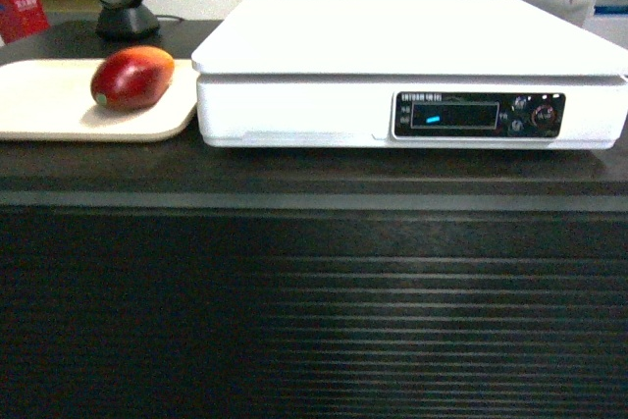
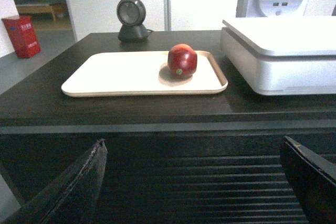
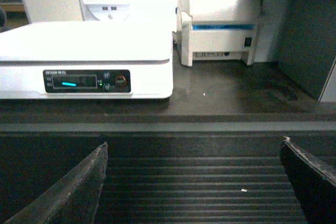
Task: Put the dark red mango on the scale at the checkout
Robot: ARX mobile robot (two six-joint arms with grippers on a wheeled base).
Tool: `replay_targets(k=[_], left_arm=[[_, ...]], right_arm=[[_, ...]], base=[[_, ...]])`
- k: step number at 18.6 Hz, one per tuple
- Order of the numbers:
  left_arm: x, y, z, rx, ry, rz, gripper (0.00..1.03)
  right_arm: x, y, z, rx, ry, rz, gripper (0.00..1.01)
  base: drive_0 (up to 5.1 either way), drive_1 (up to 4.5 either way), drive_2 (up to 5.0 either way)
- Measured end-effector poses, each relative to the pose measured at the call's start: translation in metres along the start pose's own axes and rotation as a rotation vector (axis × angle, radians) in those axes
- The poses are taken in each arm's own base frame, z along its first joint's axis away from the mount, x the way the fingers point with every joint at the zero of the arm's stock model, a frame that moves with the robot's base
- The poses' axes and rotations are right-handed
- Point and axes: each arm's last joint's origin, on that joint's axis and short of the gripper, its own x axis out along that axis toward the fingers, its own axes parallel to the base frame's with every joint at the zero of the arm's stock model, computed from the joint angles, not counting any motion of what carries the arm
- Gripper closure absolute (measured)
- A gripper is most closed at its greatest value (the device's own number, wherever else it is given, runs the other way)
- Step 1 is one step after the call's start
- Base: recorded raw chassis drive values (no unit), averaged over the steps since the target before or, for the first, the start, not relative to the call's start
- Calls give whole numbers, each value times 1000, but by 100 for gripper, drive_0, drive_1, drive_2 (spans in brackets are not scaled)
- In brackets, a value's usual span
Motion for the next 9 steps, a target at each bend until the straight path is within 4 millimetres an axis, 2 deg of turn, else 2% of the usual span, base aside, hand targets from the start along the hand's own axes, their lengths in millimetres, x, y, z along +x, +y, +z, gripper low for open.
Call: replay_targets(k=[9], left_arm=[[0,0,0,0,-3,-1,5]], right_arm=[[0,0,0,0,1,-1,3]], base=[[0,0,0]])
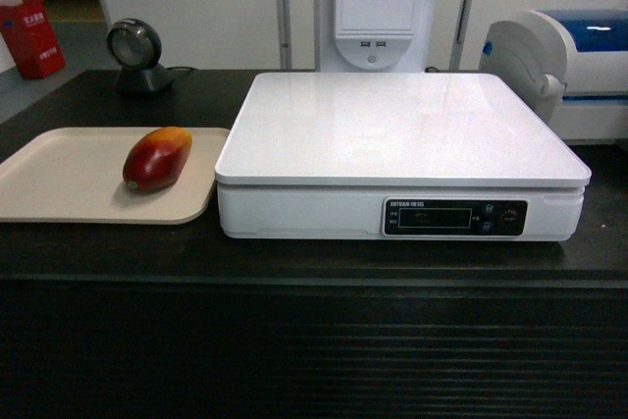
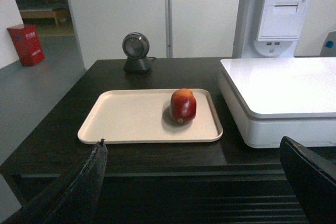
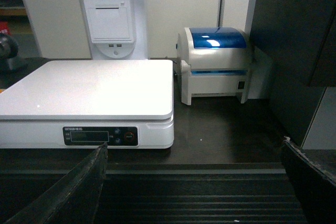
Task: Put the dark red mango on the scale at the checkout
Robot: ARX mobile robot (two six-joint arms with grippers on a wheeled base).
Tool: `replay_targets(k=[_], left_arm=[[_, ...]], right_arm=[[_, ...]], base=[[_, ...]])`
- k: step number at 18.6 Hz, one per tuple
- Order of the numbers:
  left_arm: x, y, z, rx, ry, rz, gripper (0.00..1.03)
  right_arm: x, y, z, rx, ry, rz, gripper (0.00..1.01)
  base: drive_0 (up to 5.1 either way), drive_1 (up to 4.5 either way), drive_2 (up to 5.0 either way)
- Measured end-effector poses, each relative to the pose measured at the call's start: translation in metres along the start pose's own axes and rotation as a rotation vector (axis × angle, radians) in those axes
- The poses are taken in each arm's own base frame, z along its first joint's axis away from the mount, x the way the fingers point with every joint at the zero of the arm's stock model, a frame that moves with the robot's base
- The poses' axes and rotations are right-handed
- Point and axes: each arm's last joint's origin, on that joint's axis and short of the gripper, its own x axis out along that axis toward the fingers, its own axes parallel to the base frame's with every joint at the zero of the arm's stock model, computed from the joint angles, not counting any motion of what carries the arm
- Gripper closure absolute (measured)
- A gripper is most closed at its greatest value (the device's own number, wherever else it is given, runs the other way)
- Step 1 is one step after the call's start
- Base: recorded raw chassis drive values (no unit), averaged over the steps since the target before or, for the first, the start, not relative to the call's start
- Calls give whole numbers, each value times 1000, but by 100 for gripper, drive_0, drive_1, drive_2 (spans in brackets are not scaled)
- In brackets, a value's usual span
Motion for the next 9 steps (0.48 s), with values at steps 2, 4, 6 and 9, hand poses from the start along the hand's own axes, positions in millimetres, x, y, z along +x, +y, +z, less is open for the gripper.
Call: replay_targets(k=[2,4,6,9], left_arm=[[0,0,0,0,3,0,5],[0,0,0,0,3,0,5],[0,0,0,0,3,0,5],[0,0,0,0,3,0,5]], right_arm=[[0,0,0,0,0,0,3],[0,0,0,0,0,1,3],[0,0,0,0,0,0,3],[0,0,0,0,0,0,3]], base=[[0,0,0],[0,0,0],[0,0,0],[0,0,0]])
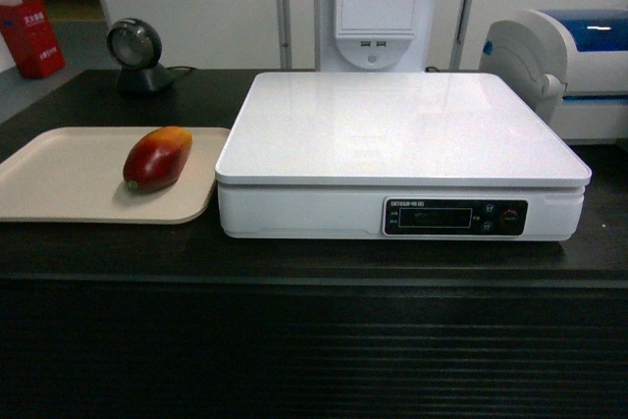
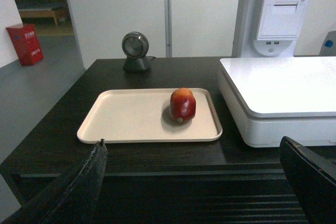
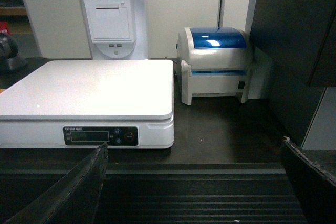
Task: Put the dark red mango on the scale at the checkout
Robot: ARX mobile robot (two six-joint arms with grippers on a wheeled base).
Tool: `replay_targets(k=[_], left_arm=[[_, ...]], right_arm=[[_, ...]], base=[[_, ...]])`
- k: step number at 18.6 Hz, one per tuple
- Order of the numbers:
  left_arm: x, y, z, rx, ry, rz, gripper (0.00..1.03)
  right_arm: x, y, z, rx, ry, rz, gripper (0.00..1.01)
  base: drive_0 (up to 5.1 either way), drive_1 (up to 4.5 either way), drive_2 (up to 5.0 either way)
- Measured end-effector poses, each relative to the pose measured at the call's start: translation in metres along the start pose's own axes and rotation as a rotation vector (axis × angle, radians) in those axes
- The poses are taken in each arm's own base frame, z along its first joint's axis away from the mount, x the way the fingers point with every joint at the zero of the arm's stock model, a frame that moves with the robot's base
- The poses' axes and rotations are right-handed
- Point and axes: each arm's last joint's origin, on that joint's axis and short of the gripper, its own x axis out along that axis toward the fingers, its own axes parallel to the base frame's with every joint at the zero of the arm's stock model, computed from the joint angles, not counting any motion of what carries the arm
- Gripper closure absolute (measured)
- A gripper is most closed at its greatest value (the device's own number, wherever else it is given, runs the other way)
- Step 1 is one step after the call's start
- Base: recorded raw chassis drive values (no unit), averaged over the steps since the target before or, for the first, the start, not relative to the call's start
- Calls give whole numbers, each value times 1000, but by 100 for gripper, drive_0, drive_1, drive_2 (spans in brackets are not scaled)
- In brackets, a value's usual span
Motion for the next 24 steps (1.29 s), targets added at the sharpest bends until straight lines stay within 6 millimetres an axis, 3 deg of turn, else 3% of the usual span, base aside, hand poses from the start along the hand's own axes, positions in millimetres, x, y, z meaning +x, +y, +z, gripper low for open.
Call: replay_targets(k=[18,20,24], left_arm=[[0,0,0,0,3,3,5],[1,-2,-2,57,148,108,5],[3,-2,4,102,179,164,5]], right_arm=[[0,0,0,0,0,0,3],[0,0,0,0,0,-1,3],[0,0,0,0,0,0,3]], base=[[0,0,0],[0,0,0],[0,0,0]])
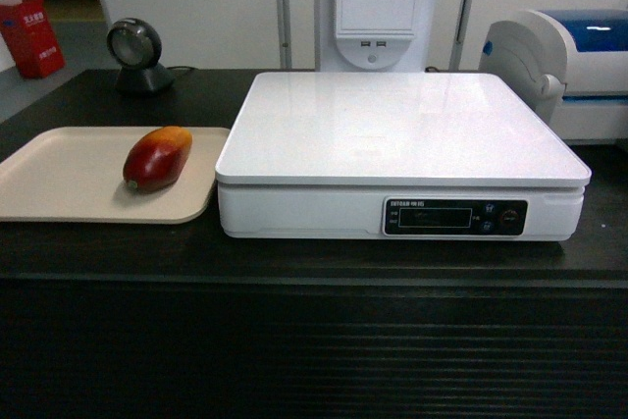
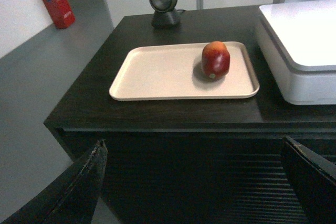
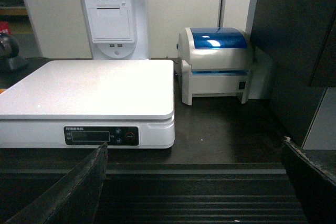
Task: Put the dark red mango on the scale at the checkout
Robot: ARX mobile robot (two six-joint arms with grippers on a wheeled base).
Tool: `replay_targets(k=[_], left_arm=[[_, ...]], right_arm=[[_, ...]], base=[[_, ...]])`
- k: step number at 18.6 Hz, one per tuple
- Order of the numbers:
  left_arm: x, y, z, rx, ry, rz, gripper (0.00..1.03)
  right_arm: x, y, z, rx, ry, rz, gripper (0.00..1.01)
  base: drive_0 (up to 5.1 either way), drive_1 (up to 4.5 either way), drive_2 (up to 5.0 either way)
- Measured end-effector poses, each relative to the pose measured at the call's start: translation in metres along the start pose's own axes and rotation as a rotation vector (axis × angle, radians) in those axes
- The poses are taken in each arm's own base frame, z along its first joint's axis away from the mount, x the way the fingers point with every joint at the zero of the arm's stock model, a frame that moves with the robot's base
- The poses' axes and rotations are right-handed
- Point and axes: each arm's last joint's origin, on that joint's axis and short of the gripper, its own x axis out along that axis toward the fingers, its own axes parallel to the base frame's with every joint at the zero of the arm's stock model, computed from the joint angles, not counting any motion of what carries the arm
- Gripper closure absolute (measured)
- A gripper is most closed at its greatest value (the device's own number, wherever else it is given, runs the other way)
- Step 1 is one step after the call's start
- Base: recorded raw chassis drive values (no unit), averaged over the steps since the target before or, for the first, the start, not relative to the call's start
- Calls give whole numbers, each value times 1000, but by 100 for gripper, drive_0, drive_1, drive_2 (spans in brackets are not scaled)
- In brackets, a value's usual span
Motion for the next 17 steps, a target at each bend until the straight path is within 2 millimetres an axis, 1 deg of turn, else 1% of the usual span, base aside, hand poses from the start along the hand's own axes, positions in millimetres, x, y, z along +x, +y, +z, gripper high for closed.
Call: replay_targets(k=[1,2,3,5,6,7,8,10,11,12,13,14,15,16,17], left_arm=[[0,1,2,10,-2,18,5],[1,3,10,14,-31,49,5],[1,5,22,17,-82,46,5],[9,7,36,32,-121,20,5],[29,11,42,40,-118,-26,5],[70,18,66,48,-145,-93,5],[94,14,75,58,-130,-142,5],[145,-1,73,57,1,-261,5],[164,-6,73,46,43,-292,5],[192,-13,76,36,81,-321,5],[210,-18,77,31,108,-335,5],[224,-22,77,32,129,-338,5],[240,-27,75,36,162,-346,5],[261,-34,69,35,220,-368,5],[271,-38,66,40,247,-371,5]], right_arm=[[0,0,0,0,-1,0,3],[0,0,0,0,0,-1,3],[0,0,0,0,0,0,3],[0,0,0,0,0,0,3],[0,0,0,0,0,0,3],[0,0,0,0,0,0,3],[0,0,0,0,0,0,3],[0,0,0,0,0,0,3],[0,0,0,0,0,0,3],[0,0,0,0,0,0,3],[0,0,0,0,0,0,3],[0,0,0,0,0,0,3],[0,0,0,0,0,0,3],[0,0,0,0,0,0,3],[0,0,0,0,0,0,3]], base=[[0,0,0],[0,0,0],[0,0,0],[0,0,0],[0,0,0],[0,0,0],[0,0,0],[0,0,0],[0,0,0],[0,0,0],[0,0,0],[0,0,0],[0,0,0],[0,0,0],[0,0,0]])
